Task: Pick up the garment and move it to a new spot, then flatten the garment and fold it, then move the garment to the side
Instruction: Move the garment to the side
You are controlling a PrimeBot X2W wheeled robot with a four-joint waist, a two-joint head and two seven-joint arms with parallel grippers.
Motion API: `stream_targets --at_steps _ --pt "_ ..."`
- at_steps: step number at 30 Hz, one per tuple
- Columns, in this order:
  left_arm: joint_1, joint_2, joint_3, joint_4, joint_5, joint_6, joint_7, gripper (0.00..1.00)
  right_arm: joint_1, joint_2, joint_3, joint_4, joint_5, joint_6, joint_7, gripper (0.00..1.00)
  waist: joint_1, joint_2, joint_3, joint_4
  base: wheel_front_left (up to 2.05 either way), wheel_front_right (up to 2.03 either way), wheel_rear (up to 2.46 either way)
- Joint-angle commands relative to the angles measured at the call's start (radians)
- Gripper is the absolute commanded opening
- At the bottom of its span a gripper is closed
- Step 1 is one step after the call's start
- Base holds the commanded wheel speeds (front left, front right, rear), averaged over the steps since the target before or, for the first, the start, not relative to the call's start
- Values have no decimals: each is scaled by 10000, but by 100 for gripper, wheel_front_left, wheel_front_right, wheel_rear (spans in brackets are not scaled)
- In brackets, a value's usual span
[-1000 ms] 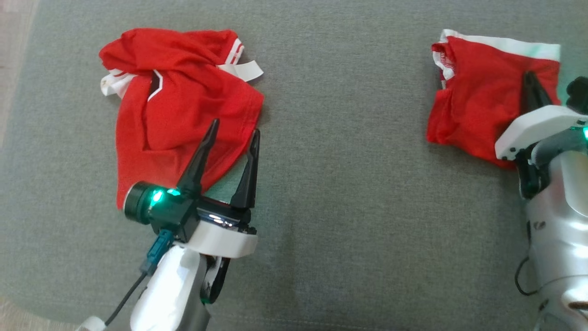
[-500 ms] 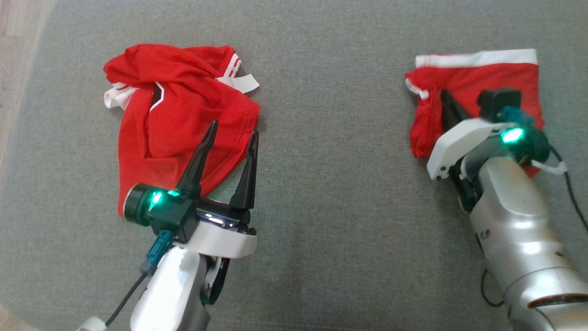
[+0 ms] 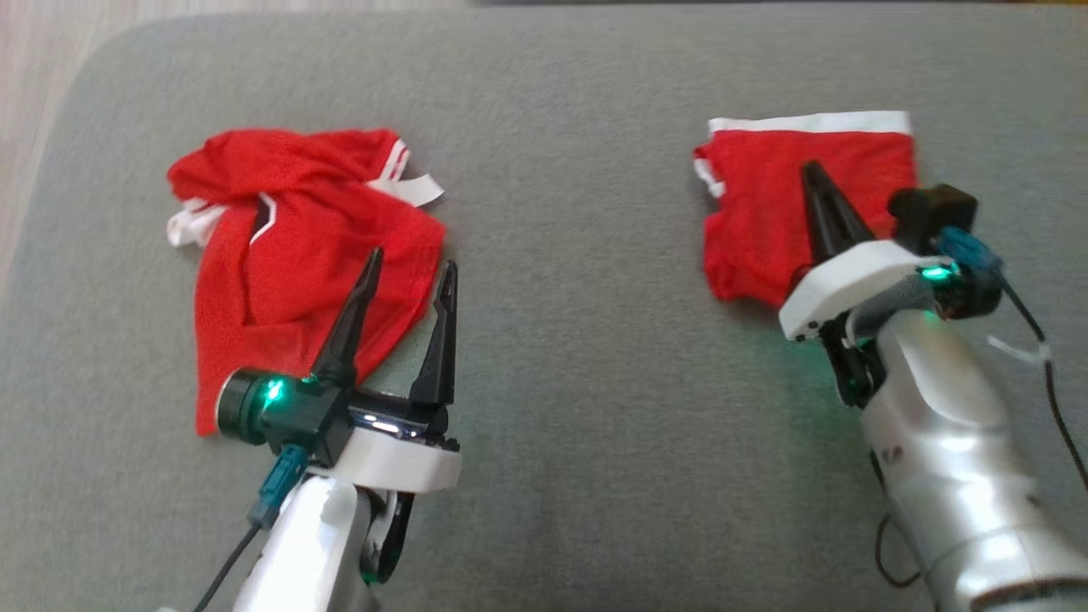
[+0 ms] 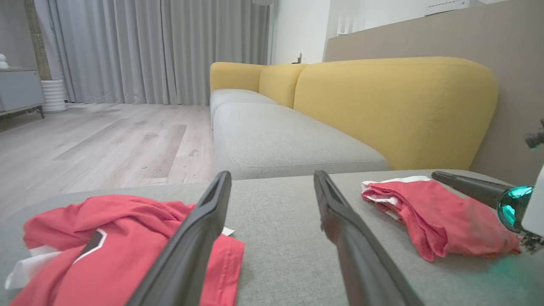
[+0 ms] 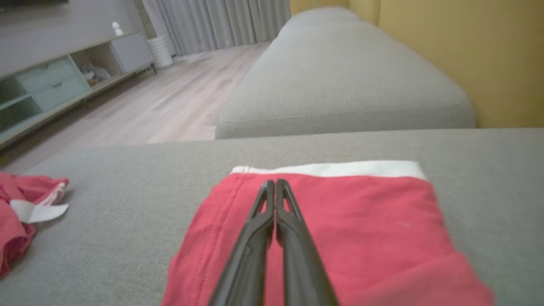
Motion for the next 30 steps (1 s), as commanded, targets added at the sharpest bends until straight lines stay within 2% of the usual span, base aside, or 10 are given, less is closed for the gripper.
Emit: stream_targets --at_steps 1,7,8,9,14,19,26,30 --pt "-47 30 381 -370 117 -32 -51 100 297 201 -30 -672 87 -9 -121 0 1 0 -308 -307 0 0 0" --pt "252 30 522 -403 147 15 -51 100 2248 201 -963 -3390 62 -9 -132 0 1 0 -782 -814 0 0 0" --pt "347 30 578 -392 159 18 -51 100 2916 201 -1073 -4079 58 -9 -133 56 1 0 -893 -934 0 0 0" --pt "394 30 602 -387 169 12 -51 100 3229 201 -1135 -4388 65 -9 -133 100 1 0 -931 -987 0 0 0" --pt "631 30 788 -275 264 -120 -51 100 4520 201 -1217 -5723 56 -9 -134 100 1 0 -1056 -1165 0 0 0" --pt "803 30 917 -202 310 -186 -51 100 5210 202 -1172 -6236 77 -9 -134 100 1 0 -1130 -1249 0 0 0" --pt "725 30 792 -248 246 -203 -51 100 5058 202 -1336 -6240 -91 -9 -109 100 1 0 -955 -1068 0 0 0" --pt "553 30 690 -303 234 -202 -51 100 4358 202 -1758 -6025 -239 -9 394 100 1 0 -558 -825 0 0 0"
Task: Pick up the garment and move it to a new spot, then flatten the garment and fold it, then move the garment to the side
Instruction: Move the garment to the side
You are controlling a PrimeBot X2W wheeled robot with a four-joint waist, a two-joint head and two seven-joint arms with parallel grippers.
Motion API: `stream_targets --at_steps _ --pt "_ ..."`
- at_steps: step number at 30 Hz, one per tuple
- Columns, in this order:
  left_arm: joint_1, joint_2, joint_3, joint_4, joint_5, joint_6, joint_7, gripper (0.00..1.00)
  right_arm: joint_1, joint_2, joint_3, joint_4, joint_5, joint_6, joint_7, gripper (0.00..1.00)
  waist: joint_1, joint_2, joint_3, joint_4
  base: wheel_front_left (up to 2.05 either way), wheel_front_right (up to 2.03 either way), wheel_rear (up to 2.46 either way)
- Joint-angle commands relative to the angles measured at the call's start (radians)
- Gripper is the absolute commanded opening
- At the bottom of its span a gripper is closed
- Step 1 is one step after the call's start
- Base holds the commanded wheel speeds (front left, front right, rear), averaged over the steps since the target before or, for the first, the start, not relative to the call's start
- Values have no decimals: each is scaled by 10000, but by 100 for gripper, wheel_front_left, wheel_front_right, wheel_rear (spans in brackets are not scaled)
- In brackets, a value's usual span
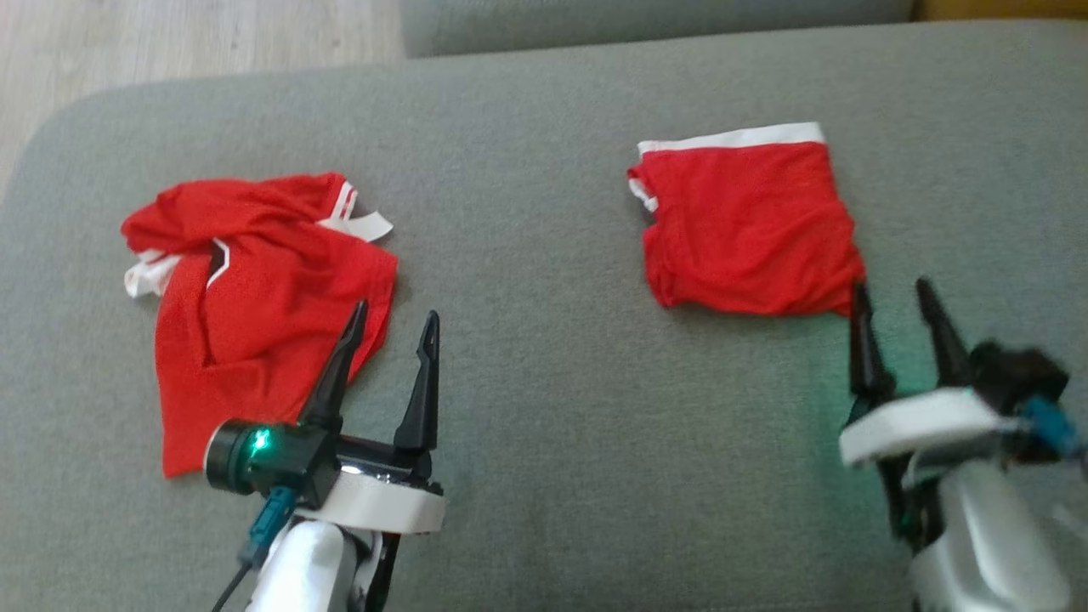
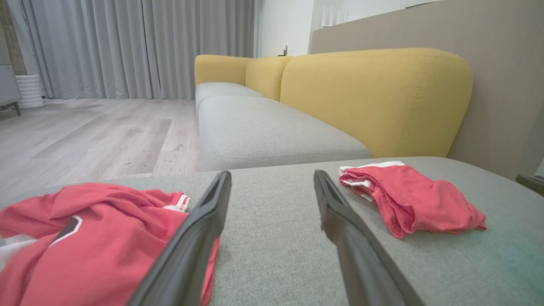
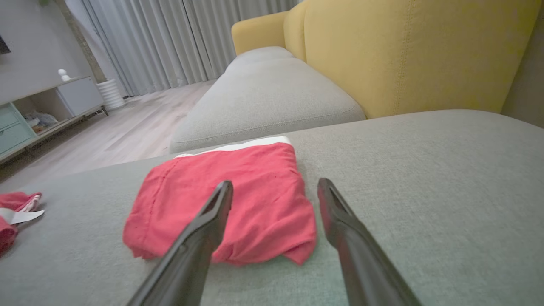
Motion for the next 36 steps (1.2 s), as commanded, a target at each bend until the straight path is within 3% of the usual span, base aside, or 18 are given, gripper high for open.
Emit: stream_targets --at_steps 1,8,15,22,23,24,25,30,36 --pt "-398 26 216 -336 -21 -2 -51 100 -636 -20 152 -282 -40 -9 26 100 0 0 194 151 0 0 0" --pt "-784 26 33 -341 -46 -43 -51 100 -2514 -21 -873 711 -326 -9 1734 100 0 0 965 660 0 0 0" --pt "-1031 26 -170 -278 -153 1 -51 100 -4048 -137 -2508 2476 -1055 -9 2992 100 0 0 1311 1130 0 0 0" --pt "-1092 26 -3 -198 -191 79 -51 100 -4537 -232 -2377 3988 -1444 -9 3816 100 0 0 1313 1326 0 0 0" --pt "-1110 26 66 -188 -184 74 -51 100 -4542 -297 -2197 4145 -1474 -9 3895 84 0 0 1301 1319 0 0 0" --pt "-1128 26 126 -179 -165 62 -51 100 -4549 -384 -1995 4264 -1506 -9 3921 20 0 0 1288 1304 0 0 0" --pt "-1141 26 174 -176 -133 49 -51 100 -4562 -495 -1807 4337 -1541 -9 3877 0 0 0 1269 1282 0 0 0" --pt "-1112 26 348 -204 -36 1 -51 100 -4708 -1293 -697 4524 -1729 -9 3560 0 0 0 1103 1070 0 0 0" --pt "-1048 26 299 -276 -81 8 -51 100 -4752 -2970 525 4632 -1690 -9 3476 0 0 0 981 915 0 0 0"
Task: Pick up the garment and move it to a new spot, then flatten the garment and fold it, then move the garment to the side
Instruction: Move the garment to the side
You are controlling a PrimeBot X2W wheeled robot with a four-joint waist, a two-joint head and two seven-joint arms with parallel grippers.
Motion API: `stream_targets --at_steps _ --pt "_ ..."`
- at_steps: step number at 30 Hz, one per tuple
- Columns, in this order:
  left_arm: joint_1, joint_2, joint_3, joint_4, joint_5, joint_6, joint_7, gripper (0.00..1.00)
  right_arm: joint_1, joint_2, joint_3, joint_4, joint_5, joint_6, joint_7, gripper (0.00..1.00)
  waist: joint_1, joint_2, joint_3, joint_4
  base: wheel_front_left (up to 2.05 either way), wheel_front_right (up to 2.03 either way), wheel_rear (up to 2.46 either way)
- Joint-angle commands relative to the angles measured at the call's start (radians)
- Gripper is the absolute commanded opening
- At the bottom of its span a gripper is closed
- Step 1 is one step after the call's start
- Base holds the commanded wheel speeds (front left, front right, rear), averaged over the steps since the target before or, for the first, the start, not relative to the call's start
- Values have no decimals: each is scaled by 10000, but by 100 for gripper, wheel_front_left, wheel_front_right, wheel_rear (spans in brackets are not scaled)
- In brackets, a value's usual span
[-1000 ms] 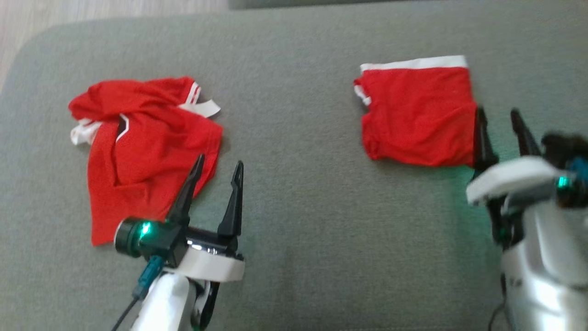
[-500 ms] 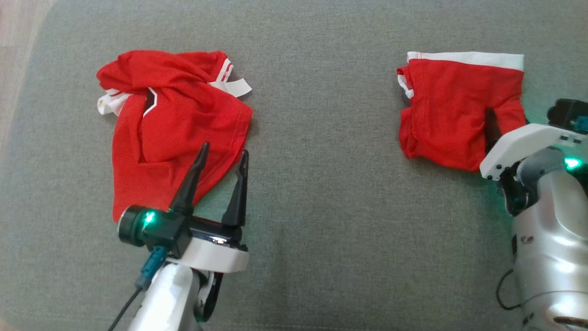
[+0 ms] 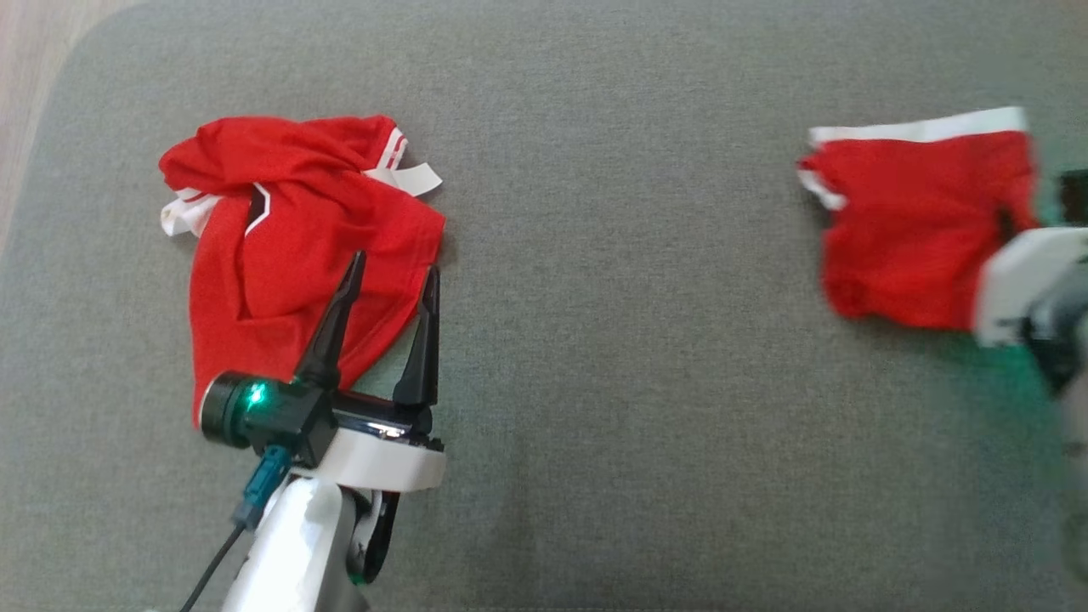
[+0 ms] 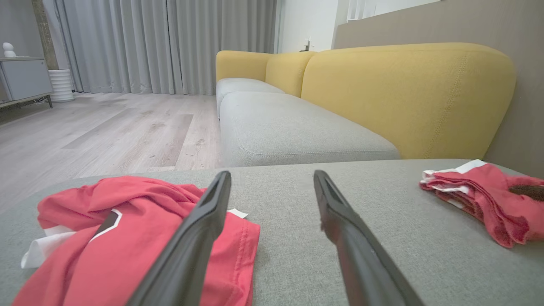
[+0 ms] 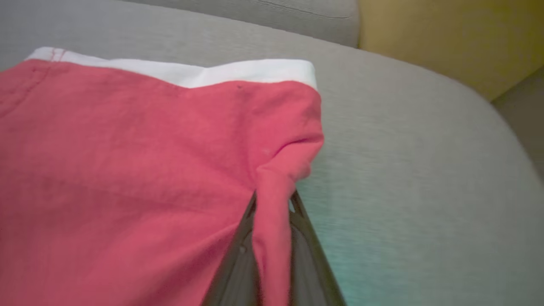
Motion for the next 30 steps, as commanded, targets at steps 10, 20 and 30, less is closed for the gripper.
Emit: stream_targets --at_steps 10,20,30 --pt "-323 33 356 -411 6 -54 -51 100 -204 -3124 261 221 -541 -9 -356 0 0 0 204 89 0 0 0" --pt "-380 33 419 -408 62 -88 -51 100 -545 -3452 -618 614 -1015 -9 -781 0 0 0 480 196 0 0 0" --pt "-338 33 390 -358 88 -93 -51 100 -731 -3014 -1154 839 -1126 -9 -826 41 0 0 358 120 0 0 0"
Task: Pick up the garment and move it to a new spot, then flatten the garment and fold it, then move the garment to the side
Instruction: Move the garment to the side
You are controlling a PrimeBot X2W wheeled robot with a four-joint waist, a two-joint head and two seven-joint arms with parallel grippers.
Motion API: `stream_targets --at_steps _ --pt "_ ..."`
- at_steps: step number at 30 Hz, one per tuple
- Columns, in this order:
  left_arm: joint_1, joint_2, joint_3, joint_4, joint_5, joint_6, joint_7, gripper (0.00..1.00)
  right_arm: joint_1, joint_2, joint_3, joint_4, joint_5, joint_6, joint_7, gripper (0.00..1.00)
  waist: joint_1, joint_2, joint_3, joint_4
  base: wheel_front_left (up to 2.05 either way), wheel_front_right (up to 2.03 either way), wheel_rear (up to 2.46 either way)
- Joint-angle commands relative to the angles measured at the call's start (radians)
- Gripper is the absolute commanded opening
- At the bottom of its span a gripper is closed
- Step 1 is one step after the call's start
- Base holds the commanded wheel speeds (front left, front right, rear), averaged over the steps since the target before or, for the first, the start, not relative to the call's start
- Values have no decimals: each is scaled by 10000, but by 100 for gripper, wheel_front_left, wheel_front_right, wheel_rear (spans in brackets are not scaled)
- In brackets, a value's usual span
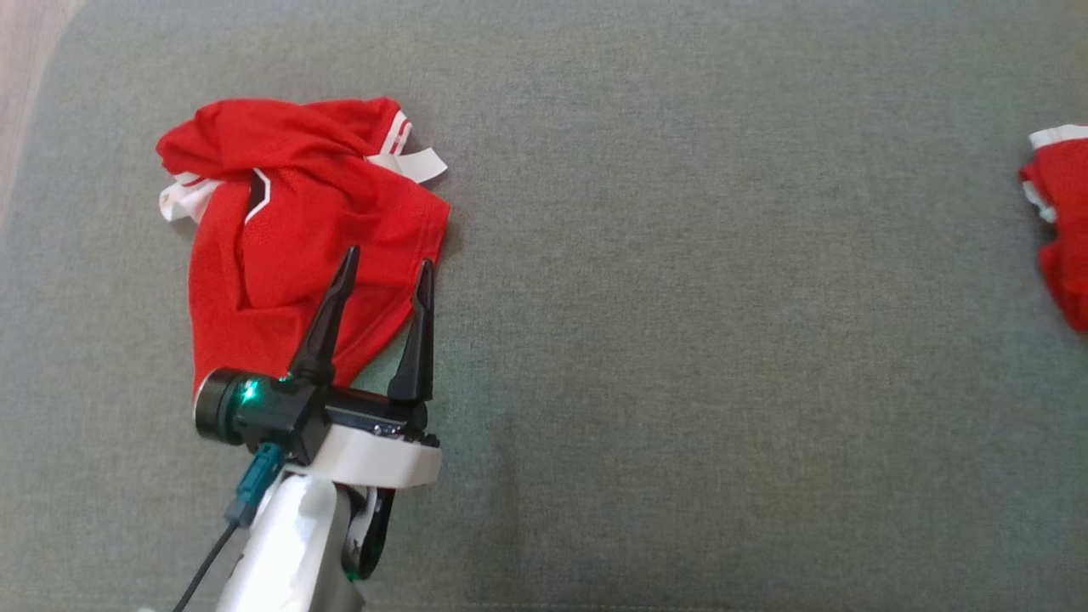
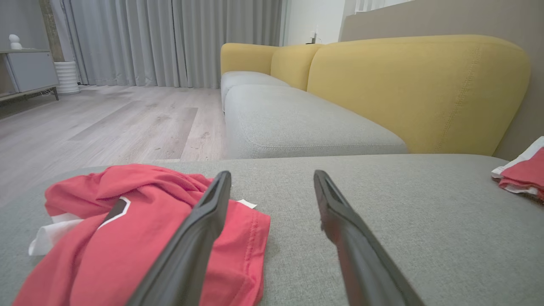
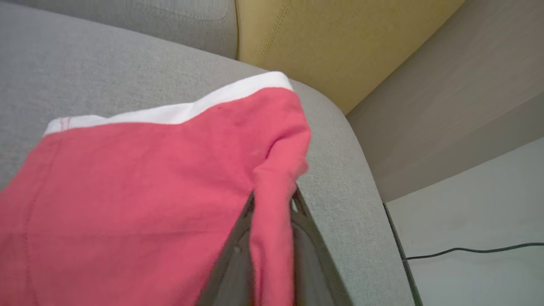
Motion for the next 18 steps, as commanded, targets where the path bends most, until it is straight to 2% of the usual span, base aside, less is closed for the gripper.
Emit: stream_targets --at_steps 1,6,10,18 --pt "-279 35 288 -280 90 -42 -51 100 -149 -83 -21 -220 69 -9 -55 98 -1 0 -78 -33 0 0 0" --pt "-97 35 325 -267 75 -20 -51 100 -199 591 -212 -491 142 -9 -372 100 -1 0 -554 -203 0 0 0" --pt "60 35 374 -306 57 18 -51 100 -193 1352 -61 -1087 502 -9 -1093 100 -1 0 -995 -384 0 0 0" --pt "403 35 584 -460 114 84 -51 100 422 3223 763 -3553 2049 -9 -2355 100 -1 0 -1711 -757 0 0 0"
